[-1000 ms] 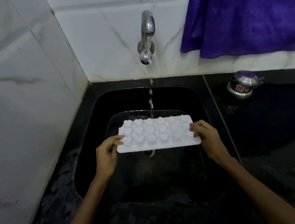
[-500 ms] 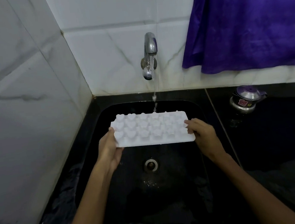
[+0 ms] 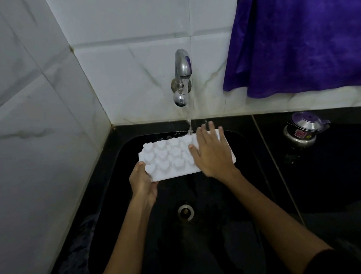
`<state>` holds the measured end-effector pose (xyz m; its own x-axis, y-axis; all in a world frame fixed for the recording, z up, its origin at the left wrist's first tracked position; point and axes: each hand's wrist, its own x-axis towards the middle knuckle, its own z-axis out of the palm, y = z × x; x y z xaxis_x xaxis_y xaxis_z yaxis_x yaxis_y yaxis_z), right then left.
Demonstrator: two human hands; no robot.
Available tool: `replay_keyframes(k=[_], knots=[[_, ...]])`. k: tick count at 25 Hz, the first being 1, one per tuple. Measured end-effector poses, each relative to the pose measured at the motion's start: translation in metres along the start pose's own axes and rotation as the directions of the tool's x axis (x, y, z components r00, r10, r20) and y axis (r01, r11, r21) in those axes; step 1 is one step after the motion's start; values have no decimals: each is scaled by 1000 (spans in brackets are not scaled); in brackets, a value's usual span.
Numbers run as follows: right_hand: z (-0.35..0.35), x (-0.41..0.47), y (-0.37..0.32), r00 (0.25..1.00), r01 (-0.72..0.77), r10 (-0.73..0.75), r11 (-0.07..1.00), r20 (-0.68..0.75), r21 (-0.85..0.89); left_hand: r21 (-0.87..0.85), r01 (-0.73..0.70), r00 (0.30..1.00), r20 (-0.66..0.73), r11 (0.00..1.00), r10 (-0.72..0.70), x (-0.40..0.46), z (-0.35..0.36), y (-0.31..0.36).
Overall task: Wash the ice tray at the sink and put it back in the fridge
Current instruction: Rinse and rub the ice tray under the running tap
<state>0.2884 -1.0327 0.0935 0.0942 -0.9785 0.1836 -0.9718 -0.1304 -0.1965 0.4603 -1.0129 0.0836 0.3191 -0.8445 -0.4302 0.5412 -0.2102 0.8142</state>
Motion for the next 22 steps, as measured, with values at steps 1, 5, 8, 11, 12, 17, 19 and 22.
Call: replay_keyframes(k=[1, 5, 8, 11, 12, 17, 19, 22], knots=[[2, -5, -4, 994, 104, -104, 995, 28, 8, -10, -10, 1000, -5, 1000, 10, 1, 0, 1], [13, -36, 7, 969, 235, -235, 972, 82, 13, 16, -28, 1000, 6, 999, 28, 7, -7, 4], [7, -23, 23, 993, -22, 28, 998, 111, -54, 19, -3, 999, 48, 1000, 2, 4, -9, 0], [0, -9, 15, 996, -16, 21, 999, 89, -48, -18, 3, 998, 61, 1000, -2, 0, -4, -4], [0, -11, 10, 994, 69, -67, 997, 81, -17, -33, -3, 999, 51, 999, 5, 1, -3, -3], [6, -46, 10, 955, 288, -291, 956, 56, 54, -72, -20, 999, 30, 997, 22, 8, -9, 1], [2, -33, 14, 994, 102, -103, 995, 46, 14, -44, 10, 998, 70, 999, -7, 4, -5, -4], [-3, -13, -5, 990, 135, -136, 991, 44, 24, -50, 31, 994, 104, 998, -25, -4, 11, -16]])
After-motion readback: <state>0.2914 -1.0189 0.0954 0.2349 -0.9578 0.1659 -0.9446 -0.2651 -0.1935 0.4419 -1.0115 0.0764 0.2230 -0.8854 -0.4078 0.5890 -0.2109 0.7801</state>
